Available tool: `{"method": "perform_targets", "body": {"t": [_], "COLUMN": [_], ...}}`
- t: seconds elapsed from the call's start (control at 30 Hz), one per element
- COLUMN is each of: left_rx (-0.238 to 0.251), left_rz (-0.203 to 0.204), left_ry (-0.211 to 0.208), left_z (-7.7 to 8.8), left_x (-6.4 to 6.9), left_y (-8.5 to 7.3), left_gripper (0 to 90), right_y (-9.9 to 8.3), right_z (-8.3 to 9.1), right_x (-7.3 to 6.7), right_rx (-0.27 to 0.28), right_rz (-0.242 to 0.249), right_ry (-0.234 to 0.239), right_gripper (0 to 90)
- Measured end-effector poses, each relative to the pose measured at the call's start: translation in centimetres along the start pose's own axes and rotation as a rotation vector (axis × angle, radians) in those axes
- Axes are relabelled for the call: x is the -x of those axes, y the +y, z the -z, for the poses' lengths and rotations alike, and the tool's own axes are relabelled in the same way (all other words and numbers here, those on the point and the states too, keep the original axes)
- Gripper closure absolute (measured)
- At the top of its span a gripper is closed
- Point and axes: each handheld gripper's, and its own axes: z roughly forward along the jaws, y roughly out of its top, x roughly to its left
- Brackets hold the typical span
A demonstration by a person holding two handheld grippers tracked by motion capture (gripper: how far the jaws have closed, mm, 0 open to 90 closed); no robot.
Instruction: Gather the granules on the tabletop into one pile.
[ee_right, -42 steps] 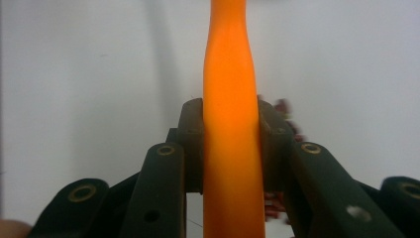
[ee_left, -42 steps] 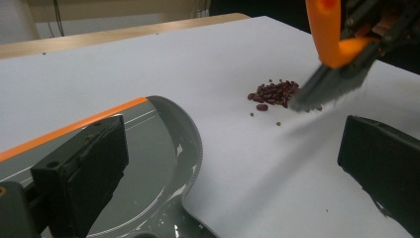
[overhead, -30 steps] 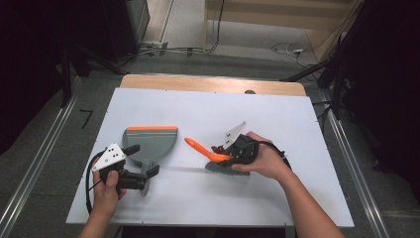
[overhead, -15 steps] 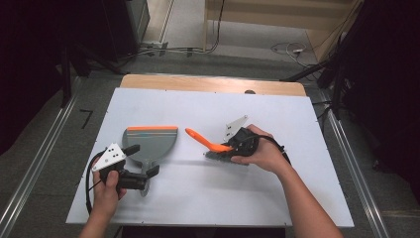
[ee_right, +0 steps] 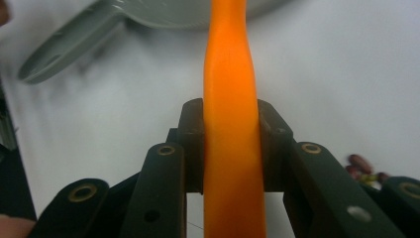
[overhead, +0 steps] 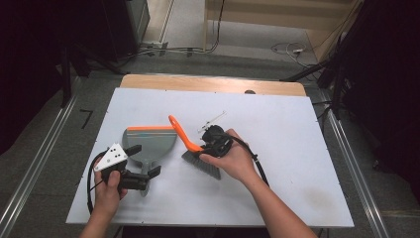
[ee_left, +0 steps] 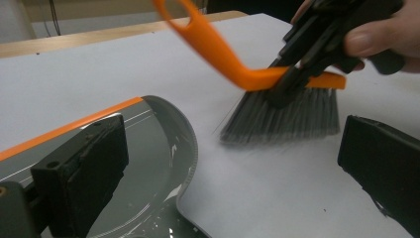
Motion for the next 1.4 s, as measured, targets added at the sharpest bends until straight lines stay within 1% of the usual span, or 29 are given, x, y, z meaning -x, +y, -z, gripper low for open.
{"method": "perform_targets", "body": {"t": [0.03, 0.07, 0.1, 0.13, 0.2, 0.27, 0.4, 0.47, 0.63, 0.7, 0.73, 0.77, 0.8, 0.87, 0.9, 0.93, 0.97, 1.0, 1.03, 1.07, 1.1, 1.13, 1.17, 1.23, 1.27, 1.3, 1.33, 1.37, 1.4], "left_rx": [-0.001, -0.006, -0.006, -0.005, -0.004, -0.003, -0.001, -0.001, -0.009, -0.015, -0.015, -0.014, -0.013, -0.013, -0.012, -0.011, -0.011, -0.011, -0.009, -0.008, -0.007, -0.008, -0.009, -0.009, -0.009, -0.009, -0.009, -0.009, -0.007], "left_rz": [-0.002, -0.006, -0.007, -0.008, -0.005, -0.002, -0.002, -0.004, -0.007, -0.011, -0.01, -0.008, -0.008, -0.007, -0.007, -0.005, -0.005, -0.002, -0.002, -0.002, -0.002, -0.002, -0.003, -0.003, -0.003, -0.003, -0.003, -0.003, -0.004], "left_ry": [-0.001, -0.002, -0.003, -0.004, -0.006, -0.003, -0.003, -0.004, -0.004, -0.003, -0.003, -0.003, -0.003, -0.002, -0.001, 0.0, 0.0, 0.001, 0.0, 0.0, -0.001, 0.0, 0.0, 0.0, 0.0, -0.001, -0.001, -0.001, -0.001], "left_z": [0.0, 0.0, -0.1, -0.1, 0.0, 0.0, 0.0, 0.0, -0.3, -0.3, -0.3, -0.3, -0.3, -0.3, -0.3, -0.2, -0.2, -0.2, -0.2, -0.2, -0.2, -0.2, -0.2, -0.2, -0.2, -0.2, -0.2, -0.2, -0.2], "left_x": [0.0, 0.0, 0.1, 0.1, 0.0, -0.1, -0.1, 0.0, 0.1, 0.1, 0.1, 0.1, 0.1, 0.0, 0.0, 0.0, -0.1, -0.1, -0.1, -0.1, -0.1, -0.1, 0.0, 0.0, 0.0, 0.0, 0.0, 0.0, -0.1], "left_y": [0.0, 0.0, -0.1, -0.1, -0.1, -0.1, 0.0, 0.0, 0.0, 0.0, 0.0, 0.0, -0.1, -0.1, -0.1, -0.1, -0.1, 0.0, -0.1, 0.0, 0.0, 0.0, 0.0, 0.0, 0.0, 0.0, 0.0, 0.0, 0.0], "left_gripper": [0.0, 0.0, 0.0, 0.0, 0.0, 0.0, 0.0, 0.0, 0.0, 0.0, 0.0, 0.0, 0.0, 0.0, 0.0, 0.0, 0.0, 0.0, 0.0, 0.0, 0.0, 0.0, 0.0, 0.0, 0.0, 0.0, 0.0, 0.0, 0.0], "right_y": [0.0, 0.0, -0.2, -0.4, -0.8, -1.5, -2.7, -3.3, -3.9, -4.0, -4.0, -4.0, -4.0, -3.9, -3.9, -3.8, -3.8, -3.7, -3.6, -3.4, -3.4, -3.3, -3.2, -3.2, -3.2, -3.2, -3.2, -3.2, -3.1], "right_z": [-0.6, -0.7, -0.7, -0.5, -0.1, 0.6, 2.0, 2.4, 3.5, 4.3, 4.8, 5.3, 5.9, 6.9, 7.5, 8.0, 8.2, 8.3, 8.3, 8.0, 7.8, 7.2, 6.6, 5.5, 5.0, 4.5, 4.1, 3.9, 3.6], "right_x": [0.4, 0.7, 1.6, 2.2, 3.1, 4.2, 5.6, 6.1, 6.5, 6.5, 6.6, 6.7, 6.9, 7.3, 7.7, 8.0, 8.2, 8.4, 8.6, 8.8, 8.9, 9.0, 9.0, 8.9, 8.7, 8.5, 8.1, 7.8, 7.3], "right_rx": [-0.001, 0.011, 0.02, 0.023, 0.03, 0.042, 0.059, 0.074, 0.12, 0.149, 0.163, 0.175, 0.185, 0.211, 0.228, 0.229, 0.219, 0.21, 0.192, 0.162, 0.138, 0.099, 0.071, 0.027, 0.014, 0.008, 0.014, 0.015, 0.009], "right_rz": [-0.056, -0.089, -0.148, -0.184, -0.223, -0.275, -0.323, -0.341, -0.36, -0.366, -0.367, -0.358, -0.361, -0.34, -0.316, -0.303, -0.285, -0.266, -0.25, -0.218, -0.199, -0.163, -0.145, -0.094, -0.078, -0.063, -0.058, -0.049, -0.04], "right_ry": [-0.003, -0.018, -0.013, -0.014, -0.037, -0.057, -0.107, -0.113, -0.082, -0.063, -0.064, -0.076, -0.092, -0.131, -0.171, -0.217, -0.277, -0.324, -0.384, -0.466, -0.507, -0.561, -0.589, -0.614, -0.606, -0.584, -0.57, -0.567, -0.578], "right_gripper": [68.8, 68.8, 68.8, 68.7, 68.6, 68.6, 68.6, 68.7, 68.8, 68.7, 68.8, 68.8, 68.7, 68.7, 68.7, 68.7, 68.7, 68.7, 68.7, 68.7, 68.7, 68.7, 68.7, 68.7, 68.7, 68.7, 68.7, 68.7, 68.7]}}
